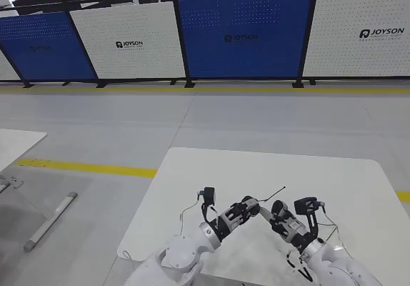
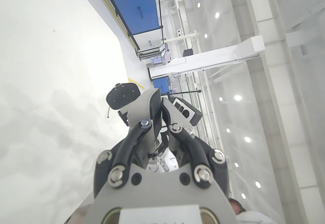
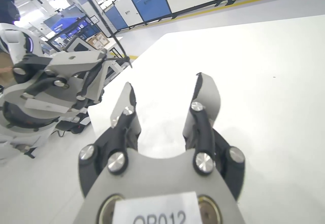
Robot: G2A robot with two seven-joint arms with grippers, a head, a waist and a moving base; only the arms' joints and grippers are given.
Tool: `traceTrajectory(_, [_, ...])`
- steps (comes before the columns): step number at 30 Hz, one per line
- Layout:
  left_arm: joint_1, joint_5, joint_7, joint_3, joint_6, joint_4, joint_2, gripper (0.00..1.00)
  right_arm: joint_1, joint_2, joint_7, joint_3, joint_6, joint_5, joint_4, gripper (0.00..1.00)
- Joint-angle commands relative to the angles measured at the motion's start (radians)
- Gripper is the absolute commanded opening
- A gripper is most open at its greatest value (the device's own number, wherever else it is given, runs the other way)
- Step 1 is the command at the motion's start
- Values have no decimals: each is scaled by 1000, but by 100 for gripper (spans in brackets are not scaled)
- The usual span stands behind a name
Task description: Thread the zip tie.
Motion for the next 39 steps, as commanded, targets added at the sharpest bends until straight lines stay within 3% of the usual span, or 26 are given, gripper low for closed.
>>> traceTrajectory(1, [-2,2,0,5,-1,5,-1,0,-4,1,-5,8,-4,0,-4,11])
traceTrajectory(9, [-4,18,-3,17,-1,10,-3,0,-17,2,-1,20,-32,-2,-16,17])
traceTrajectory(11, [-6,19,-2,20,-1,11,-4,0,-13,1,8,17,-34,0,-15,23])
traceTrajectory(27, [-8,44,6,31,0,15,-6,0,-10,-4,2,23,-54,3,-17,24])
traceTrajectory(30, [-8,48,7,31,1,16,-6,0,-9,-5,4,22,-52,0,-17,17])
traceTrajectory(32, [-8,49,8,31,2,16,-6,0,-6,-6,5,21,-51,0,-16,2])
traceTrajectory(39, [-9,50,13,29,2,18,-7,0,-2,-8,10,19,-54,-4,-11,0])
